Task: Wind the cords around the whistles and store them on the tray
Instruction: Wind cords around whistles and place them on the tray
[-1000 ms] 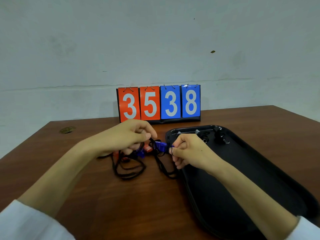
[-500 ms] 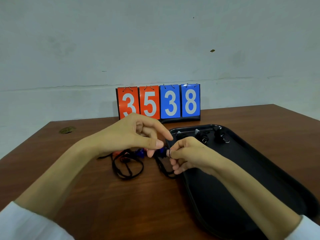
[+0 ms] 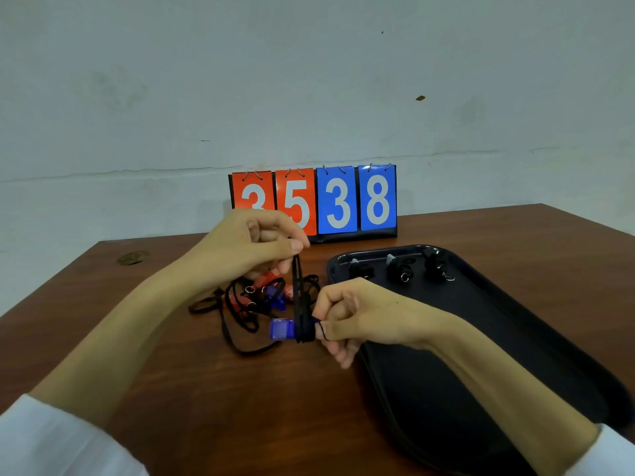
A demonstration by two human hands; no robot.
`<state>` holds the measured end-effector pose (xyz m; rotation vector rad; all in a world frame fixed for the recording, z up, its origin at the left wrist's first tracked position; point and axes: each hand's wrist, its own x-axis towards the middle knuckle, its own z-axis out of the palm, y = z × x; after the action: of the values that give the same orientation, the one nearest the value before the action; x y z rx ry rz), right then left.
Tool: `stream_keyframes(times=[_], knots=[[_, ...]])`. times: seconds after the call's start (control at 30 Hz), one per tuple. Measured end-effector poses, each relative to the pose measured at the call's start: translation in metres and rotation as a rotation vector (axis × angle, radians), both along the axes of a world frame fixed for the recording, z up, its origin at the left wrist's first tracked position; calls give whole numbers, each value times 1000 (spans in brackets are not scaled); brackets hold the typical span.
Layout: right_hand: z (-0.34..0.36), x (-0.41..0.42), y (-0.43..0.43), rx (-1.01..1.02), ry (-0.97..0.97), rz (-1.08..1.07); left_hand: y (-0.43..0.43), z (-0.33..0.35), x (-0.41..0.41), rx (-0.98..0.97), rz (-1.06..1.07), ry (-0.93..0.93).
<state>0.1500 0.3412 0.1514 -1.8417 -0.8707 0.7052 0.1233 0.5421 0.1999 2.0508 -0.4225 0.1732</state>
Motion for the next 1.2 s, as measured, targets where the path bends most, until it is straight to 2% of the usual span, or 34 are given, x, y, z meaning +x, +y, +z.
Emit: stream_keyframes(times=[0.17, 0.27, 0.43, 0.5, 0.6, 0.8, 0.93, 1.03, 1.2], knots=[[2, -3, 1, 191, 52, 70, 12, -16, 12, 73, 98, 124], [5, -1, 1, 360, 124, -16, 9, -24, 14, 132, 147, 124], [5, 7, -2, 586, 310, -239, -9, -31, 11, 191, 39, 149], [0, 13, -3, 568, 305, -415, -16, -34, 11, 292, 65, 95], [-7, 22, -4, 477, 190, -627, -20, -39, 13, 415, 106, 30], [-16, 27, -3, 284, -77, -689, -25, -30, 5, 505, 112, -42], [-18, 23, 1, 176, -253, -649, -24, -19, 1, 529, 183, -111], [-18, 17, 5, 86, -358, -521, -22, -13, 0, 509, 199, -130], [-16, 7, 8, 78, -322, -240, -17, -9, 2, 484, 168, -111]])
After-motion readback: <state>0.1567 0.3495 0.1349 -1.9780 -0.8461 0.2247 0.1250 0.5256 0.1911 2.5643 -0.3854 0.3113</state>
